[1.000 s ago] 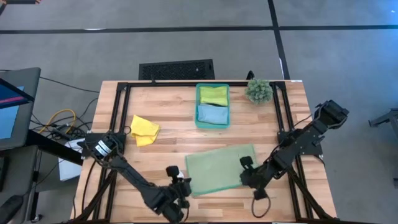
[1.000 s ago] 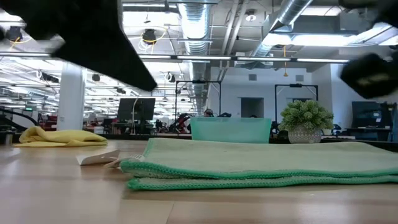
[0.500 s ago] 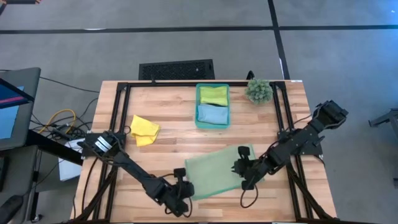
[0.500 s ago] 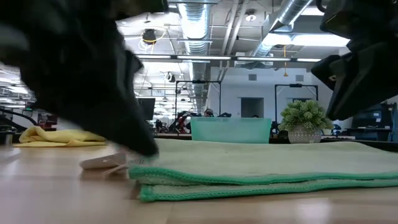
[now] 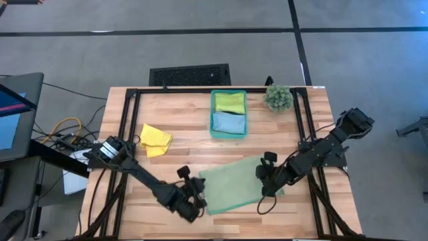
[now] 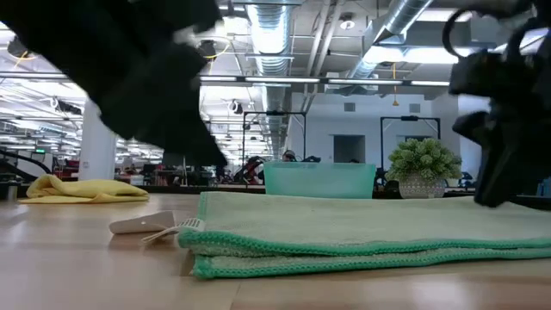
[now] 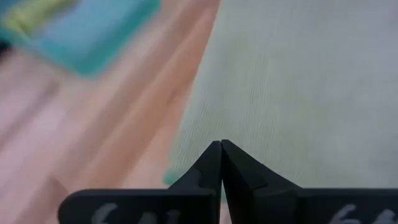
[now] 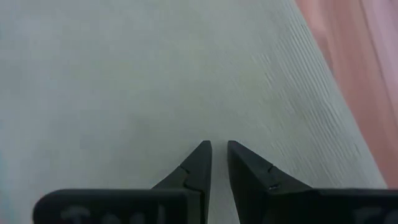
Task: Fold microfiber towels
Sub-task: Fold the green microfiber cloth
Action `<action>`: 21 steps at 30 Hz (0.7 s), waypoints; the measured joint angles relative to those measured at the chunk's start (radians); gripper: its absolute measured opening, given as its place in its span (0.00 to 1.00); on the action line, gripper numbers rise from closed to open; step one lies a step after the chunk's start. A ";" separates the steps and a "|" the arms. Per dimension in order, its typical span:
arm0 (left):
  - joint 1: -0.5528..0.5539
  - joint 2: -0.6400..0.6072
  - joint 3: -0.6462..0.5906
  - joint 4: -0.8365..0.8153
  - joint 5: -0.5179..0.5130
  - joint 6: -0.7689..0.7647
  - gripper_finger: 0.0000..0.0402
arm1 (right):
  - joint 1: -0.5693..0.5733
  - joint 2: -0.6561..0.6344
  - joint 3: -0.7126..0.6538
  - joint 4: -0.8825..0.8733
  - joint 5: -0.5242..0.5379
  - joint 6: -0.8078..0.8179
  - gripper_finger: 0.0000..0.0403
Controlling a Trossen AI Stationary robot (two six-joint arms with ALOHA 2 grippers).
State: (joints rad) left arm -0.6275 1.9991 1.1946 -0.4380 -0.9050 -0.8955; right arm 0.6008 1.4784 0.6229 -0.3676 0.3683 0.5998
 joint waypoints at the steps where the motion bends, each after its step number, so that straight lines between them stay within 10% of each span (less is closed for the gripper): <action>1: 0.015 -0.001 -0.018 0.017 0.048 -0.009 0.00 | -0.001 0.000 -0.015 -0.005 0.000 0.014 0.19; 10: 0.024 -0.001 -0.003 -0.161 0.123 -0.185 0.00 | -0.045 -0.003 -0.080 0.002 0.091 0.107 0.19; 21: 0.027 -0.004 0.080 -0.166 -0.056 -0.158 0.00 | -0.170 -0.014 -0.045 0.109 0.081 -0.146 0.18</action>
State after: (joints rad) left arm -0.6003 1.9949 1.2748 -0.6037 -0.9612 -1.0531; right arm 0.4312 1.4647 0.5781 -0.2587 0.4496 0.4536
